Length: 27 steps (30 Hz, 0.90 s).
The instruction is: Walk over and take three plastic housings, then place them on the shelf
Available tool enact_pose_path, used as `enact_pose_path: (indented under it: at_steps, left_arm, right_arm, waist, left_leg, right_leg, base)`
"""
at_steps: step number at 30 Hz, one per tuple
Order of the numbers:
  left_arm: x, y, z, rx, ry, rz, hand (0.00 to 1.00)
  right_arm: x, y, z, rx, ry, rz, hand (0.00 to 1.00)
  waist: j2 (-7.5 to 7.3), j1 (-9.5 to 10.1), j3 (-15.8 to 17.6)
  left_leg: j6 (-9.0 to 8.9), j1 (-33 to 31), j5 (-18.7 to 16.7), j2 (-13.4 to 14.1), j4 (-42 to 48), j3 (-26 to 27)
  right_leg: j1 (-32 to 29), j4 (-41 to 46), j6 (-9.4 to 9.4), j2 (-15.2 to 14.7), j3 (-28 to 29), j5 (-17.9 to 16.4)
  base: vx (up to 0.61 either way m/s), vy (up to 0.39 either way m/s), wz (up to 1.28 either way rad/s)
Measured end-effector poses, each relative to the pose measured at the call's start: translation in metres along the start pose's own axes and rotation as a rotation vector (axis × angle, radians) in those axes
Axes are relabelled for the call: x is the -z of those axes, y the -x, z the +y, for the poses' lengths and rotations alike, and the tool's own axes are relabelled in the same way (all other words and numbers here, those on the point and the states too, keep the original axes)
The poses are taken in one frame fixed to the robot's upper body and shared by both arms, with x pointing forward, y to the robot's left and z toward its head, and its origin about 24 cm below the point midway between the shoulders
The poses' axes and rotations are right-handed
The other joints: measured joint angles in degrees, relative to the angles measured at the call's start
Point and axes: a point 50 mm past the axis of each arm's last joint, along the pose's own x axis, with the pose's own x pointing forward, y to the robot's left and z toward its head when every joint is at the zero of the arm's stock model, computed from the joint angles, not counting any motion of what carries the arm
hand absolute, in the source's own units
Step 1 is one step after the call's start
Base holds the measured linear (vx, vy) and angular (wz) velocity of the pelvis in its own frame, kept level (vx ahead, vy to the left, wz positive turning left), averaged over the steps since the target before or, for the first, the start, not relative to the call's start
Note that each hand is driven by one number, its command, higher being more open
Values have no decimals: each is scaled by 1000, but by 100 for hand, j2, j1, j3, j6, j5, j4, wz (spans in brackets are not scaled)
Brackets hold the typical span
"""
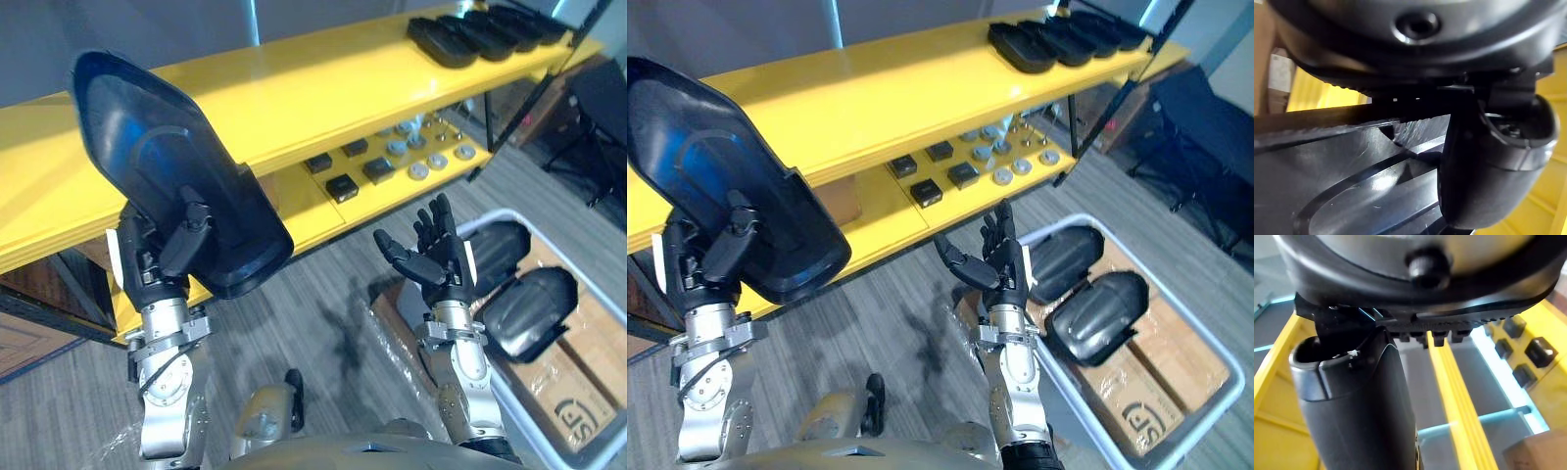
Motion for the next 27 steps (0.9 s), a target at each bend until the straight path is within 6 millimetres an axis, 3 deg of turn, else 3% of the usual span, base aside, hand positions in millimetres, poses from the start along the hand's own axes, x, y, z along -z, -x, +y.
enact_pose_path:
  at_steps: [3, 6, 8, 10, 11, 12, 14, 16, 21, 27]
  left_arm:
    - [-3, -9, -6, 11, 18, -39, 0]
    - [4, -13, -6, 28, -4, -19, 0]
    - [9, -12, -5, 28, -9, 6, 0]
    - [11, -10, -4, 25, -11, 14, 0]
    - [10, -11, -2, 20, -16, 12, 0]
    - [11, -10, -2, 13, -14, 15, 0]
    - [13, -7, -1, -13, 24, 34, 0]
    - [19, 2, -8, 12, 64, 81, 0]
    - [19, 4, -14, 74, 77, 85, 0]
    - [20, 4, -17, 94, 66, 87, 0]
  right_arm:
    - [-8, -1, -3, -11, 6, -36, 100]
    - [-13, 0, -7, -15, 12, -54, 100]
    - [-19, 4, -10, -7, 17, -75, 100]
    - [-25, 4, -9, -15, 23, -101, 100]
    - [-27, 2, -8, -24, 23, -113, 100]
    - [-28, 0, -8, -28, 27, -117, 100]
    - [-35, -7, -10, -36, 47, -149, 100]
    - [-41, -7, -25, 38, 83, -161, 100]
    - [-43, 3, -48, 182, 106, -159, 100]
    - [-29, 21, -50, 216, 77, -95, 100]
  waist:
    - [-5, -99, -53]
    - [73, -340, -78]
    - [41, -338, -110]
    - [-84, -314, -215]
    - [-284, -244, -346]
    - [-329, -201, -392]
    - [-167, -142, -392]
    - [137, -181, -472]
    - [190, -317, -498]
    - [165, -446, -516]
  left_leg:
    - [-53, 133, 38, -95, -236, -314]
    - [-115, 283, -2, -122, -200, -732]
    - [-238, 453, -78, -131, -225, -916]
    - [-378, 476, -165, -132, -215, -926]
    - [-526, 480, -267, -180, -202, -933]
    - [-602, 478, -333, -183, -178, -933]
    - [-800, 408, -587, 11, 69, -924]
    - [-873, 382, -727, 303, 184, -829]
    - [-838, 481, -736, 402, 90, -635]
    - [-777, 512, -826, 474, 79, -391]
  right_leg:
    - [-660, -791, 41, 306, 393, 33]
    - [-1038, -1214, 358, 490, 1421, 250]
    - [-968, -1540, 577, 487, 1601, 401]
    - [-777, -2220, 540, 493, 1538, 1002]
    - [-590, -2720, 437, 495, 1397, 1921]
    - [-488, -2888, 476, 488, 1285, 1865]
    - [-168, -3416, 514, 673, 1218, 1879]
    - [-17, -3549, 481, 925, 1112, 1890]
    - [21, -3550, 436, 1014, 1184, 1901]
    - [19, -3552, 409, 1015, 1292, 1917]
  base:
    - [224, 55, 56]
    - [239, -21, 76]
    - [271, -144, 71]
    - [292, -257, 57]
    - [228, -280, 38]
    - [218, -308, 13]
    - [148, -232, -4]
    - [109, -187, 4]
    - [23, -56, -10]
    - [-22, 16, -7]
